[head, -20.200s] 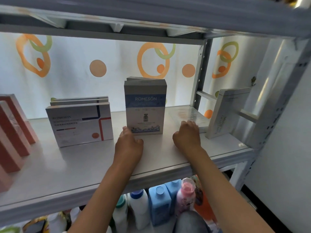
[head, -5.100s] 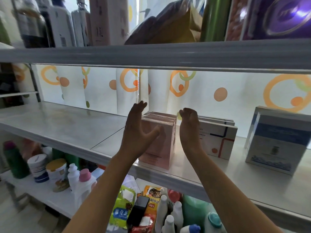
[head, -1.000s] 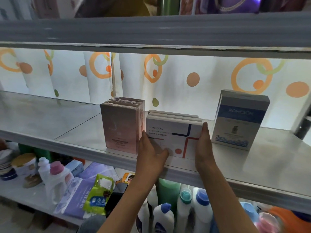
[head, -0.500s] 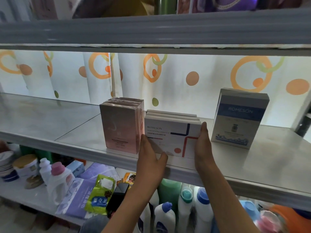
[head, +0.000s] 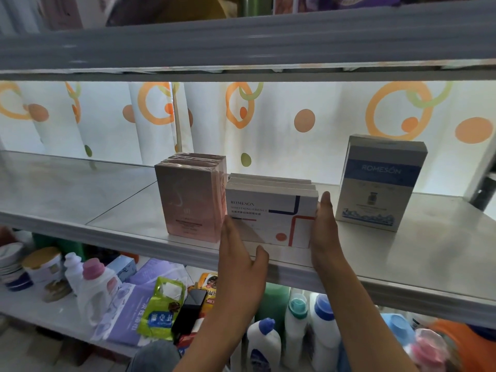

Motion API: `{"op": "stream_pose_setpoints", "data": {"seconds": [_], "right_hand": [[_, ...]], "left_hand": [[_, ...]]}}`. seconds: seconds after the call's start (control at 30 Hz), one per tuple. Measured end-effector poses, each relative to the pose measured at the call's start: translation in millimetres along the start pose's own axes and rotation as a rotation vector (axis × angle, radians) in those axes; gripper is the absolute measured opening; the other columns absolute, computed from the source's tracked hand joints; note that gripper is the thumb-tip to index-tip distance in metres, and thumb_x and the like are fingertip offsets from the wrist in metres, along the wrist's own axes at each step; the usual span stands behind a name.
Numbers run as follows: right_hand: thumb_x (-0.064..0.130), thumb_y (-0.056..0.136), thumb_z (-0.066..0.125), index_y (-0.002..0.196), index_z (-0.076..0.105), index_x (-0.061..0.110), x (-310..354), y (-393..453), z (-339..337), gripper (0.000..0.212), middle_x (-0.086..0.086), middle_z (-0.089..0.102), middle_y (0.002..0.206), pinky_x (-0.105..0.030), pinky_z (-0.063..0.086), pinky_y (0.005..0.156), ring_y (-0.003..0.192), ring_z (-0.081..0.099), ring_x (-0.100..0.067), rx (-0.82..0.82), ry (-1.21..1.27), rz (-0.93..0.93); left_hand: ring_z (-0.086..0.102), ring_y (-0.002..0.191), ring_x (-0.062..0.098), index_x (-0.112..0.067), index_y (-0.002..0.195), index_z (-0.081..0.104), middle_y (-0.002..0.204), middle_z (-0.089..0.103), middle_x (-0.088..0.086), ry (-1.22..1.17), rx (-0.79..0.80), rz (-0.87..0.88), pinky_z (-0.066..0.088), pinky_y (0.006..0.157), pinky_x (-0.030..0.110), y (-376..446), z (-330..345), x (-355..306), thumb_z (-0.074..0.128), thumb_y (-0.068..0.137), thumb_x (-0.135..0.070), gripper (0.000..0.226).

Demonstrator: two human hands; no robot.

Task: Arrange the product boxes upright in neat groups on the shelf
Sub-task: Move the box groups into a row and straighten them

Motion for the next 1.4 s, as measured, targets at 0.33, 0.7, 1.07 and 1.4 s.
{"op": "stream_pose_setpoints", "data": {"seconds": [0.33, 0.7, 1.07, 1.4], "right_hand": [[0.06, 0.099, 0.011, 0.109, 0.064, 0.023, 2.3, -1.6, -1.5, 0.066, -0.01, 0.069, 0.109, -0.044, 0.049, 0.099, 0.105, 0.063, -0.027, -0.026, -0.004, 0.038], [0.062, 0.098, 0.008, 0.092, 0.067, 0.003, 6.1, 29.0, 1.8, 0.084, -0.017, 0.07, 0.089, -0.037, 0.054, 0.082, 0.082, 0.066, -0.028, -0.092, -0.038, 0.098], [0.066, 0.095, 0.013, 0.116, 0.062, 0.027, 2.3, 19.3, -7.2, 0.066, -0.004, 0.071, 0.108, -0.041, 0.056, 0.086, 0.098, 0.067, -0.025, 0.068, -0.054, 0.088], [0.02, 0.065, 0.057, 0.134, 0.045, 0.028, 9.7, 8.1, -30.8, 0.071, -0.002, 0.063, 0.117, -0.034, 0.054, 0.089, 0.109, 0.06, -0.024, 0.344, -0.27, -0.086]], "left_hand": [[0.014, 0.146, 0.012, -0.028, 0.153, 0.005, 0.16, 0.003, -0.011, 0.039, -0.021, 0.029, 0.023, 0.118, 0.037, 0.7, 9.1, -3.9, 0.052, 0.094, -0.02, 0.075], [0.024, 0.142, 0.027, -0.023, 0.14, 0.045, 0.152, 0.029, 0.009, 0.358, -0.16, 0.326, 0.037, 0.109, 0.047, 36.4, 13.5, -22.5, 0.06, 0.088, -0.014, 0.055], [0.006, 0.148, 0.024, -0.027, 0.151, 0.018, 0.159, 0.021, 0.003, 0.877, 0.482, 0.413, 0.003, 0.119, 0.044, 134.0, 9.0, -72.1, 0.061, 0.077, -0.067, 0.094], [0.044, 0.108, 0.023, -0.033, 0.131, 0.042, 0.117, 0.052, 0.005, 0.888, 0.561, 0.431, 0.039, 0.079, 0.036, 130.9, 15.8, -70.0, 0.054, 0.077, -0.072, 0.068]]}}
Point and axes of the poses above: each hand's wrist, its own y-axis towards the middle knuckle, its own z-axis out of the palm, x = y × z, the point moved 3 cm from there along y, towards the middle knuckle
